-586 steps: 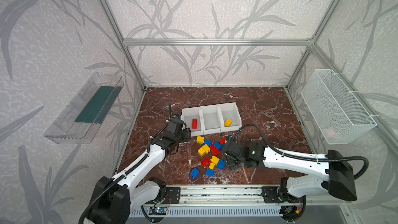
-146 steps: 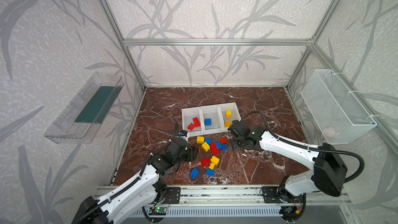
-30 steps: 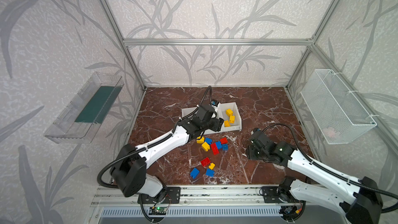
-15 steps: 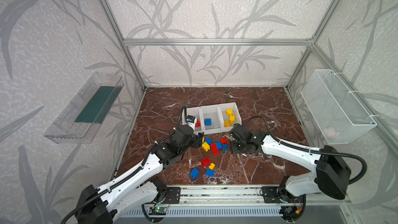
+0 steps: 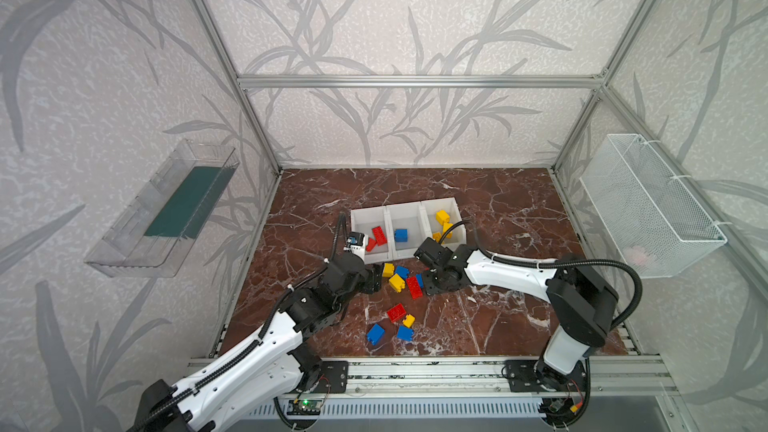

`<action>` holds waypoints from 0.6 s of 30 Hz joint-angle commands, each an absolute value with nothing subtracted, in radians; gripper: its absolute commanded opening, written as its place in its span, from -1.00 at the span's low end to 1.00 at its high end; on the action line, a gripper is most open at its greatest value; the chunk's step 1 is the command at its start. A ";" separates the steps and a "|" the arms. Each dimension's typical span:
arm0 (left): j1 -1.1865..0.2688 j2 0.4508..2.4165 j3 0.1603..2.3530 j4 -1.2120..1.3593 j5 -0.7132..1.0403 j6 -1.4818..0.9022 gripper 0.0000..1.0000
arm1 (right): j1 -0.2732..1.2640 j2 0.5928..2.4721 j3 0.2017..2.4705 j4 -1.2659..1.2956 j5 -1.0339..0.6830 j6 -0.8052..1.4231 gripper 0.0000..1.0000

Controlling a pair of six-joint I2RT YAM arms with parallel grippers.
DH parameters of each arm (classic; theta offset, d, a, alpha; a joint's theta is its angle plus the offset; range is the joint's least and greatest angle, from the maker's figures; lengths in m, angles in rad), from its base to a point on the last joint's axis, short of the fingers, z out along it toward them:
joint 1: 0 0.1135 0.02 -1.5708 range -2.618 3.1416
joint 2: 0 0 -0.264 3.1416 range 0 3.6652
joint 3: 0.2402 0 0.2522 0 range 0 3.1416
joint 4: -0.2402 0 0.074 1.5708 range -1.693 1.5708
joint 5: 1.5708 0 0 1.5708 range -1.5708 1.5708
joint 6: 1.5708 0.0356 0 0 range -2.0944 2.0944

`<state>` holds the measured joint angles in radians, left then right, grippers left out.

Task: Sort the legos into containers by color
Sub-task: 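Grasp a blue 2x2 brick with the right gripper while the left draws back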

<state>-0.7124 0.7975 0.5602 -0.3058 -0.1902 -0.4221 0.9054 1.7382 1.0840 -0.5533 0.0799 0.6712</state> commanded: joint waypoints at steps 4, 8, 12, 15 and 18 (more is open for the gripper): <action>-0.710 0.794 0.553 -0.317 -0.218 -0.438 0.48 | 0.908 1.783 1.126 -0.608 0.113 0.663 -0.01; -0.709 0.818 0.555 -0.299 -0.203 -0.439 0.47 | 0.908 1.794 1.122 -0.600 0.124 0.662 -0.10; -0.709 0.828 0.555 -0.303 -0.202 -0.445 0.48 | 0.907 1.811 1.133 -0.604 0.124 0.655 -0.21; -0.709 0.824 0.554 -0.296 -0.199 -0.442 0.47 | 0.908 1.808 1.131 -0.602 0.119 0.651 -0.31; -0.709 0.819 0.553 -0.308 -0.204 -0.444 0.48 | 0.908 1.793 1.126 -0.602 0.129 0.651 -0.37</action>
<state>-0.7124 0.8276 0.5602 -0.3031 -0.1902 -0.4240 0.9051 1.8046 1.1118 -0.5793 0.1081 0.6582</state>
